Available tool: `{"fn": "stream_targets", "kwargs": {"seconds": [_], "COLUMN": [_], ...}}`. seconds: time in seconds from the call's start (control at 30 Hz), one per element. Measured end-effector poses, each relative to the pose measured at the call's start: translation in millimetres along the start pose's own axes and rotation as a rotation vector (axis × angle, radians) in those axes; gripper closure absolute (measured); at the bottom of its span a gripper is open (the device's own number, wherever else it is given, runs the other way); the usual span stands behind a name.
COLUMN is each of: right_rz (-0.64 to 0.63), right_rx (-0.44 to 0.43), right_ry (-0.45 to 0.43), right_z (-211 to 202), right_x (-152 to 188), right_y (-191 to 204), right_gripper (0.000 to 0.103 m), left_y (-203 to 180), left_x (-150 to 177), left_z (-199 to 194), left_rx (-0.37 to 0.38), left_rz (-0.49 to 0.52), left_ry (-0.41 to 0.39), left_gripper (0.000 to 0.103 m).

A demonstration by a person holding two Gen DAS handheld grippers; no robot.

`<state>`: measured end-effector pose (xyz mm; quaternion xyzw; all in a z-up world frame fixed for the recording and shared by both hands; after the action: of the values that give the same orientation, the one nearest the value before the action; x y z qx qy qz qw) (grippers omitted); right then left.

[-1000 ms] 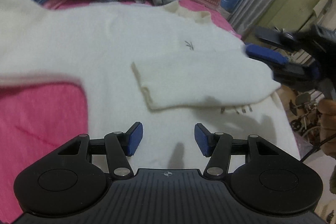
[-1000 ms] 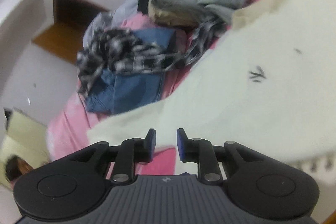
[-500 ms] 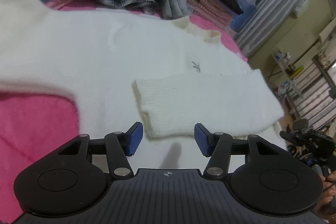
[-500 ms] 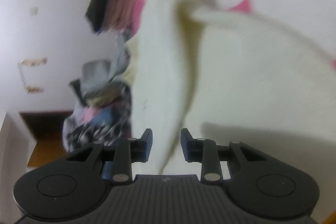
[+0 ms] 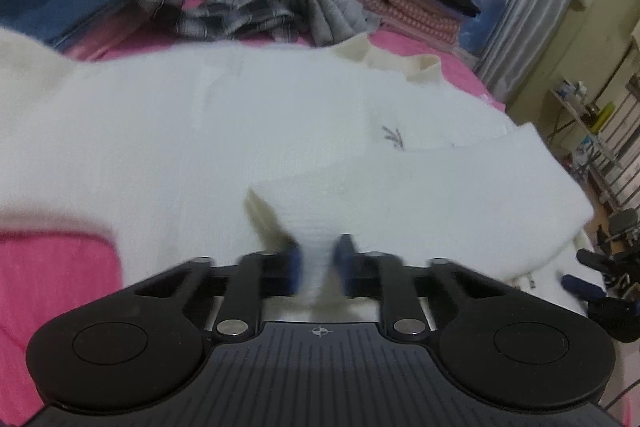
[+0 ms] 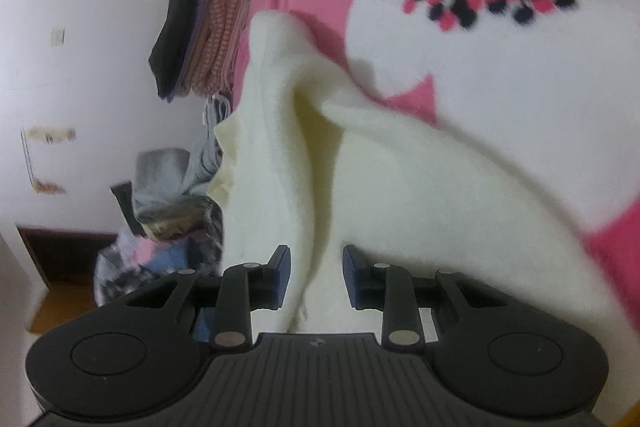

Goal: Fold clothes

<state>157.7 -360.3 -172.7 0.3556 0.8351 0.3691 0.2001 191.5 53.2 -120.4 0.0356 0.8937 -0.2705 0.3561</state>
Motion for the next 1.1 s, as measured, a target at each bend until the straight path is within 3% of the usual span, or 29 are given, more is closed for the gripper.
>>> {"fn": "stream_targets", "kwargs": {"seconds": [0.23, 0.37, 0.53, 0.67, 0.77, 0.87, 0.93, 1.1], "right_rz": [-0.192, -0.260, -0.373, -0.595, -0.767, -0.749, -0.701, -0.715], "right_rx": [0.094, 0.129, 0.186, 0.283, 0.405, 0.438, 0.408, 0.398], "right_ry": [-0.042, -0.058, -0.132, -0.217, -0.299, -0.280, -0.273, -0.272], "right_z": [-6, -7, -13, -12, -7, -2, -7, -9], "right_x": [6, 8, 14, 21, 25, 17, 13, 16], "right_y": [20, 29, 45, 70, 83, 74, 67, 64], "right_gripper": [0.073, 0.073, 0.072, 0.072, 0.075, 0.083, 0.083, 0.082], "left_y": [-2, 10, 28, 34, 38, 40, 40, 44], "left_x": [-33, -56, -59, -47, -40, -33, -30, -17], "left_z": [-22, -30, -24, -22, -22, -20, -18, -20], "left_rx": [-0.001, -0.060, -0.103, -0.119, -0.123, -0.131, -0.129, -0.111], "left_rz": [0.007, 0.014, -0.032, -0.057, -0.062, -0.044, -0.031, -0.064], "left_ry": [-0.178, -0.260, -0.252, -0.238, -0.221, -0.211, -0.213, -0.216], "left_gripper": [0.097, 0.097, 0.097, 0.097, 0.097, 0.097, 0.097, 0.097]}}
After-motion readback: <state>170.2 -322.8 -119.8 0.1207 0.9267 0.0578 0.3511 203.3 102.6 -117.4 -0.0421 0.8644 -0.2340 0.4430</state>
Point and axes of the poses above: each gripper's, at about its wrist camera, not at the fingertips, and z roughly the way its jaws point, y to its left, x to its underside, the point moved 1 cm from there along z, roughly the way its jaws point, and after that the axes turned 12 degrees about x, right-handed, at the moved point
